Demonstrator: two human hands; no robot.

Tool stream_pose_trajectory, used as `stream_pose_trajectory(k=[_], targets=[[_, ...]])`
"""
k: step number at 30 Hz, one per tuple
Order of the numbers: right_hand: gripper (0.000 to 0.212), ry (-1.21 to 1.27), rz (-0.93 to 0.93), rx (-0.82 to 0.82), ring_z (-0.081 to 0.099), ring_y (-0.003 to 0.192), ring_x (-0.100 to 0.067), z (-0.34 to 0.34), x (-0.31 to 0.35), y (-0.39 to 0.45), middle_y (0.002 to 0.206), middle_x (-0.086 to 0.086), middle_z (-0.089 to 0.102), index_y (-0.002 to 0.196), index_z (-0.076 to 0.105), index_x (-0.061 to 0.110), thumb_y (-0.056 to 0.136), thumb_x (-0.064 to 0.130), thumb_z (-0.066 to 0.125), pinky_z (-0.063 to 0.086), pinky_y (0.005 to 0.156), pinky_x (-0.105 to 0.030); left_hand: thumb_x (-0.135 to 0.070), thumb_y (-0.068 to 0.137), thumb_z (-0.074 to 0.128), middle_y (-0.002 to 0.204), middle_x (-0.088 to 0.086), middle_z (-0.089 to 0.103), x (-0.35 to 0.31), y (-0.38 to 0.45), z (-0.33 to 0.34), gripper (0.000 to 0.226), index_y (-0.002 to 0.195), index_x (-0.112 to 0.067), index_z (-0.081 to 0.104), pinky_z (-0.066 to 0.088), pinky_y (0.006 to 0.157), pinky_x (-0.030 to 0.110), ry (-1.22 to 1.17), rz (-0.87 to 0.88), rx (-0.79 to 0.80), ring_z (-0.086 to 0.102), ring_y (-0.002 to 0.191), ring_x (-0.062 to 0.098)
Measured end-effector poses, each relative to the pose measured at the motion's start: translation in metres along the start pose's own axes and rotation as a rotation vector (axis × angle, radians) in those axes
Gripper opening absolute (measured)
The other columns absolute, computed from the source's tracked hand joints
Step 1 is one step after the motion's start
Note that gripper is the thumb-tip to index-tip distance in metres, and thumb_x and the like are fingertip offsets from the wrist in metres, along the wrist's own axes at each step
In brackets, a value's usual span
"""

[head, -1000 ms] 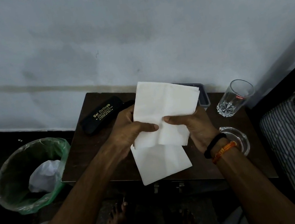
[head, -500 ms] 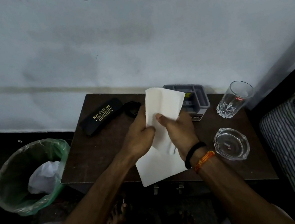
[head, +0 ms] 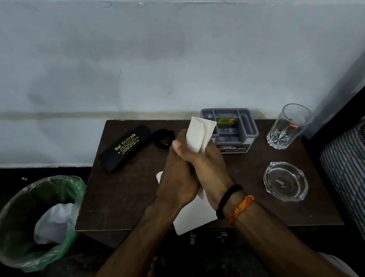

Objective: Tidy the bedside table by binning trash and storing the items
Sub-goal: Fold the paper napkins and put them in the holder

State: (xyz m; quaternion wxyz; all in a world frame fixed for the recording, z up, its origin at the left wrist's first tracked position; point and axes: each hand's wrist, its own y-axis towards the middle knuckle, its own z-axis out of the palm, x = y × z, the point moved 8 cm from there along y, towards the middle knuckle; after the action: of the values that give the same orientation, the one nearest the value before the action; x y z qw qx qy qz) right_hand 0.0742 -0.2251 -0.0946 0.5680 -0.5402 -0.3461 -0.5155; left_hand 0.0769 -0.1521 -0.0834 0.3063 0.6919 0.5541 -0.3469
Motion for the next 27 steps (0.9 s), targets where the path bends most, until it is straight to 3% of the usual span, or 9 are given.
stream_pose_trajectory(k=[2,5,7,9,12,15,19,24,27], targets=[[0.029,0.003,0.014,-0.046,0.069,0.109,-0.020,-0.003,-0.002,0.000,0.111,-0.002,0.074,0.119,0.065,0.023,0.091,0.028,0.069,0.053,0.100,-0.050,-0.012,0.097,0.056,0.154,0.013,0.036,0.000,0.000,0.003,0.068,0.154,-0.006,0.022,0.033,0.118,0.040,-0.005,-0.012,0.032,0.037,0.143,0.027],[0.020,0.044,0.046,-0.114,0.069,0.106,-0.021,-0.011,0.001,0.002,0.112,-0.005,0.073,0.116,0.068,0.020,0.098,0.023,0.058,0.055,0.096,-0.043,-0.018,0.088,0.067,0.160,0.004,0.024,0.001,0.003,0.003,0.094,0.158,-0.019,0.006,0.030,0.117,0.034,-0.074,-0.033,0.105,0.026,0.147,0.020],[0.021,0.149,0.083,-0.132,0.069,0.104,-0.028,-0.019,0.006,0.005,0.113,-0.013,0.072,0.116,0.067,0.013,0.100,0.020,0.054,0.056,0.092,-0.044,-0.021,0.079,0.071,0.157,0.001,0.030,-0.002,0.005,-0.001,0.097,0.157,-0.025,0.013,0.035,0.113,0.032,-0.238,-0.048,0.178,0.034,0.143,0.017],[0.028,0.228,0.092,-0.111,0.067,0.105,-0.036,-0.026,0.013,0.007,0.116,-0.019,0.070,0.121,0.065,0.004,0.101,0.018,0.052,0.053,0.097,-0.051,-0.026,0.073,0.067,0.148,-0.001,0.046,-0.007,0.010,-0.007,0.085,0.151,-0.025,0.032,0.043,0.109,0.037,-0.488,-0.062,0.222,0.047,0.134,0.016],[0.030,0.211,0.060,-0.055,0.062,0.113,-0.048,-0.034,0.022,0.011,0.122,-0.027,0.066,0.124,0.063,0.000,0.098,0.013,0.054,0.048,0.100,-0.062,-0.016,0.089,0.064,0.131,0.003,0.063,-0.001,0.019,-0.021,0.053,0.140,-0.018,0.051,0.054,0.095,0.036,-0.701,-0.135,0.176,0.061,0.122,0.022],[0.030,0.108,0.017,-0.020,0.063,0.111,-0.049,-0.041,0.028,0.012,0.118,-0.026,0.068,0.120,0.066,-0.001,0.091,0.000,0.057,0.049,0.097,-0.065,-0.002,0.093,0.062,0.119,0.007,0.069,0.002,0.022,-0.027,0.037,0.129,-0.010,0.059,0.058,0.092,0.038,-0.526,-0.058,0.099,0.067,0.111,0.023],[0.029,-0.091,-0.038,-0.072,0.068,0.103,-0.041,-0.058,0.031,0.010,0.106,-0.017,0.074,0.107,0.073,0.008,0.085,-0.005,0.059,0.056,0.091,-0.055,-0.011,0.089,0.071,0.112,0.000,0.072,-0.003,0.023,-0.018,0.027,0.116,-0.011,0.067,0.059,0.089,0.034,-0.232,0.030,0.025,0.069,0.101,0.012],[0.032,-0.016,-0.134,-0.258,0.070,0.070,-0.017,-0.097,0.041,0.012,0.074,0.003,0.075,0.076,0.077,0.018,0.072,-0.007,0.060,0.056,0.054,-0.027,-0.015,0.084,0.077,0.110,-0.004,0.069,-0.017,0.027,-0.008,0.029,0.111,-0.019,0.067,0.057,0.082,0.019,-0.224,0.123,-0.005,0.067,0.096,0.008],[0.039,0.019,-0.083,-0.372,0.068,0.066,-0.014,-0.125,0.029,0.012,0.066,0.007,0.071,0.064,0.076,0.023,0.070,-0.010,0.057,0.054,0.052,-0.027,-0.010,0.085,0.075,0.119,-0.003,0.065,-0.018,0.028,0.006,0.039,0.121,-0.020,0.065,0.056,0.083,0.017,-0.221,0.131,0.086,0.065,0.101,0.009]])
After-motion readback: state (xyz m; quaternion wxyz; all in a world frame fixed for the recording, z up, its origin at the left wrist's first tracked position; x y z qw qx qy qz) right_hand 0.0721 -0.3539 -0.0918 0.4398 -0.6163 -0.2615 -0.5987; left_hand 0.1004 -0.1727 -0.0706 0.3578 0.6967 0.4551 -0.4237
